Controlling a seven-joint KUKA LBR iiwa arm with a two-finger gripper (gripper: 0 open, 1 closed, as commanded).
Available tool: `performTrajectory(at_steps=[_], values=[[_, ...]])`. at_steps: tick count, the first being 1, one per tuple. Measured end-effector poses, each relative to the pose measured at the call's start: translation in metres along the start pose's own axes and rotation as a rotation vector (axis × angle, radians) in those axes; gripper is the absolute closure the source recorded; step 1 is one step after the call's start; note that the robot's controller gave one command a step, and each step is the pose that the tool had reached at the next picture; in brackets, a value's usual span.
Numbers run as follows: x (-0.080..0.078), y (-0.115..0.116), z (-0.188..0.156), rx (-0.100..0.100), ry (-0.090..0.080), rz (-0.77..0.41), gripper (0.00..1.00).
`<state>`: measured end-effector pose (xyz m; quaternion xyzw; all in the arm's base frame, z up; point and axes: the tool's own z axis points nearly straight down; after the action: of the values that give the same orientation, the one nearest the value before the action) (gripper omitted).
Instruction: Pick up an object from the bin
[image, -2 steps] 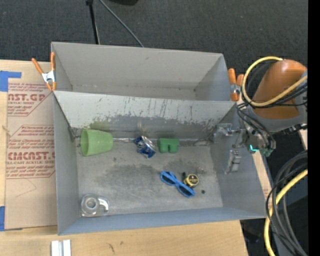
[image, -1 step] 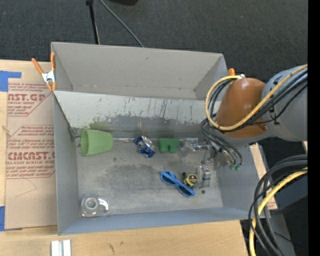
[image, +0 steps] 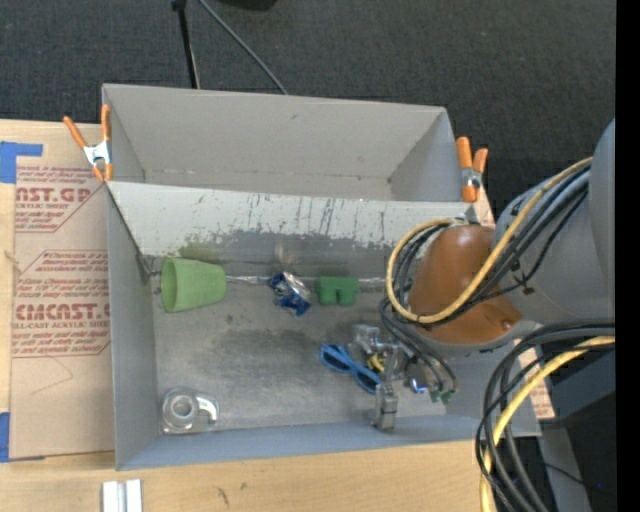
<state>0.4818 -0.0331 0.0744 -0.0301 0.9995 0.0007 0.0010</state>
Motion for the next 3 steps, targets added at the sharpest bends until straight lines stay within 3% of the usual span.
performTrajectory(at_steps=[1,2,3], values=[[-0.001,-0.001,-0.001,0.001,0.001,-0.001,1.0],[-0.009,0.011,-0.135,0.003,-0.007,-0.027,1.0],[-0.009,0.072,-0.052,-0.002,0.009,-0.065,1.0]])
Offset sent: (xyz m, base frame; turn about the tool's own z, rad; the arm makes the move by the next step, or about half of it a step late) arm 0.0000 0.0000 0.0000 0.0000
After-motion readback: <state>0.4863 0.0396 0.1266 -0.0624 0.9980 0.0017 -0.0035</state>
